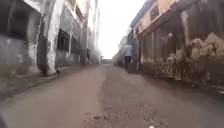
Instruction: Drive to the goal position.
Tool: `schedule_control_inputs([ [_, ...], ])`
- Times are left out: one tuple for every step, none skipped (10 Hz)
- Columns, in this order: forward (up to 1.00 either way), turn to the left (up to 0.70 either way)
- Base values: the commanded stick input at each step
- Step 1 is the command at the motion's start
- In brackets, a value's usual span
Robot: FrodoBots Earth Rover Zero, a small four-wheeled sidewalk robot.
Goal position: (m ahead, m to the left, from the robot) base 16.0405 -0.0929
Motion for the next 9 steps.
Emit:
schedule_control_inputs([
  [1.0, 0.0],
  [1.0, 0.0],
  [1.0, 0.0],
  [1.0, 0.0],
  [1.0, 0.0],
  [1.0, 0.06],
  [1.0, 0.22],
  [1.0, 0.15],
  [1.0, 0.0],
])
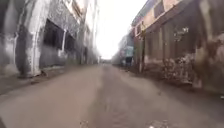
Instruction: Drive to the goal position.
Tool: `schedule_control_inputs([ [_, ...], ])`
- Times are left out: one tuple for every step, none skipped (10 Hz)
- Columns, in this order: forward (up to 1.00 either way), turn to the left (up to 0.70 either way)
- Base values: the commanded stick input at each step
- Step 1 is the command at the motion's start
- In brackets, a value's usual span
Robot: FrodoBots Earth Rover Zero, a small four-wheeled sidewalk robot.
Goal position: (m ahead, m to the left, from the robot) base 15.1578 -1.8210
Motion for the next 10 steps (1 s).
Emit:
schedule_control_inputs([
  [1.0, 0.0],
  [1.0, 0.0],
  [1.0, 0.0],
  [1.0, 0.0],
  [1.0, 0.0],
  [1.0, 0.0],
  [1.0, 0.0],
  [1.0, 0.0],
  [1.0, 0.0],
  [1.0, 0.0],
])
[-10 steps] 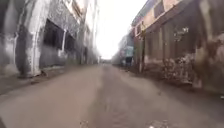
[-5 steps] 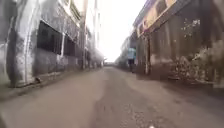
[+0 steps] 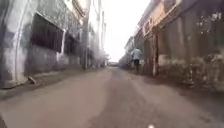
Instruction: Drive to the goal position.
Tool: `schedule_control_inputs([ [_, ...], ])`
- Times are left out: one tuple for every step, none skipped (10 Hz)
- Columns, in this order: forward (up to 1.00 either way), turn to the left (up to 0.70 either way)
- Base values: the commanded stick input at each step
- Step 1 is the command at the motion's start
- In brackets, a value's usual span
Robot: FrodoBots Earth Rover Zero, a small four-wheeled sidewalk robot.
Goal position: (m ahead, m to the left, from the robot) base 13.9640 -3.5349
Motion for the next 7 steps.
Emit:
schedule_control_inputs([
  [1.0, 0.0],
  [1.0, 0.0],
  [1.0, 0.0],
  [1.0, 0.0],
  [1.0, 0.0],
  [1.0, 0.0],
  [1.0, 0.0],
])
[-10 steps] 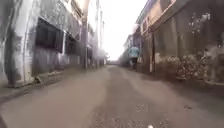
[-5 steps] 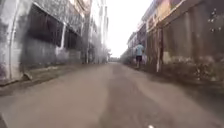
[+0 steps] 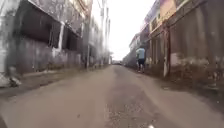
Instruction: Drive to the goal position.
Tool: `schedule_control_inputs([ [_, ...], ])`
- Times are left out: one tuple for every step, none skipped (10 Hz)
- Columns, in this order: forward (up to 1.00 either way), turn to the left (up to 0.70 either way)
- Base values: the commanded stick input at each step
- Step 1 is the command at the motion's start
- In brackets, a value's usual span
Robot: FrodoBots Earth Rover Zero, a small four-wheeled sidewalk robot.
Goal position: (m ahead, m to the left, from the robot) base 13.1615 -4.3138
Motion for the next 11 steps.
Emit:
schedule_control_inputs([
  [1.0, 0.0],
  [1.0, 0.0],
  [1.0, 0.0],
  [1.0, 0.0],
  [1.0, -0.27],
  [1.0, 0.0],
  [1.0, 0.0],
  [1.0, 0.0],
  [1.0, 0.0],
  [1.0, 0.0],
  [1.0, 0.0],
])
